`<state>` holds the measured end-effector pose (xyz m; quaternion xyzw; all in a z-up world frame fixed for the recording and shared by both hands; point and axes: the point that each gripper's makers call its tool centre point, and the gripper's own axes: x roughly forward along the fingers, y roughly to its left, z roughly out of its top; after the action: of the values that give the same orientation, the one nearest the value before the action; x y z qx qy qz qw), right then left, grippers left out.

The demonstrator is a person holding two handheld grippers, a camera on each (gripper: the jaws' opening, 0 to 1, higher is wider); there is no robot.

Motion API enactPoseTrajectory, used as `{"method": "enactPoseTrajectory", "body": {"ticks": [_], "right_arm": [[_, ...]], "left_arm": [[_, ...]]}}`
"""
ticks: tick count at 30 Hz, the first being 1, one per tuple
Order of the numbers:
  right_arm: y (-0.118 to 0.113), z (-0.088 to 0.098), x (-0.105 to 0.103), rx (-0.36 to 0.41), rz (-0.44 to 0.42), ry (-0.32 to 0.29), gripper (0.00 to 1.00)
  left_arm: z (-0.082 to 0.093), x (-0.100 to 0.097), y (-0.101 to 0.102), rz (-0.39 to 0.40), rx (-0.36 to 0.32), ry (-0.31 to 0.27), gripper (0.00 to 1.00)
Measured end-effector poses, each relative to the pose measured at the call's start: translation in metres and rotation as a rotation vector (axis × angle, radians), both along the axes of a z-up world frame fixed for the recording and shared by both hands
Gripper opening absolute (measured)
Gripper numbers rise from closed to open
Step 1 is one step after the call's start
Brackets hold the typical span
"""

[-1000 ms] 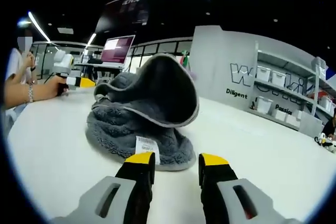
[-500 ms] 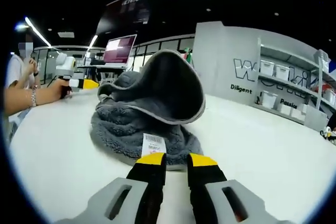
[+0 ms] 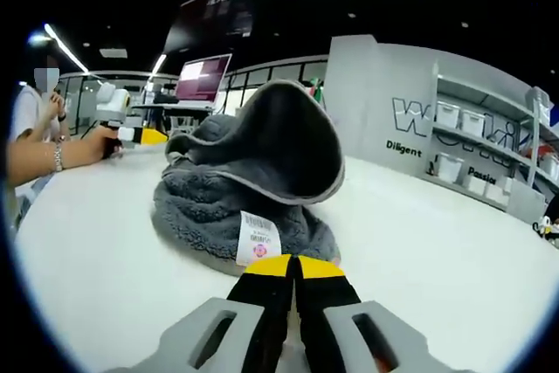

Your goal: Fold the towel on the table until its edges align and the towel forms a compact rectangular stack.

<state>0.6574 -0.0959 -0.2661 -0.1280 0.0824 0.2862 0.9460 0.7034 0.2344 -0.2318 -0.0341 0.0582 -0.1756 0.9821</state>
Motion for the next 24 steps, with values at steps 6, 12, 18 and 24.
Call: {"method": "enactPoseTrajectory", "body": {"ticks": [6,12,18,24], "right_arm": [[-0.0002,-0.0006,-0.0019,-0.059,0.006,-0.03,0.0],[-0.0019,0.0013,-0.0034,-0.071,0.0,-0.044,0.0],[-0.0037,0.0029,-0.0055,-0.055,-0.014,-0.041,0.0],[-0.0072,-0.0023,-0.0068,0.004,-0.049,0.032,0.04]], "left_arm": [[-0.0003,-0.0018,-0.0011,-0.001,0.0,0.0,0.9],[-0.0012,-0.0035,-0.0022,0.0,0.001,0.002,0.89],[-0.0025,-0.0053,-0.0034,-0.001,0.002,0.005,0.89],[-0.0037,-0.0077,-0.0051,-0.002,0.004,0.007,0.89]]}}
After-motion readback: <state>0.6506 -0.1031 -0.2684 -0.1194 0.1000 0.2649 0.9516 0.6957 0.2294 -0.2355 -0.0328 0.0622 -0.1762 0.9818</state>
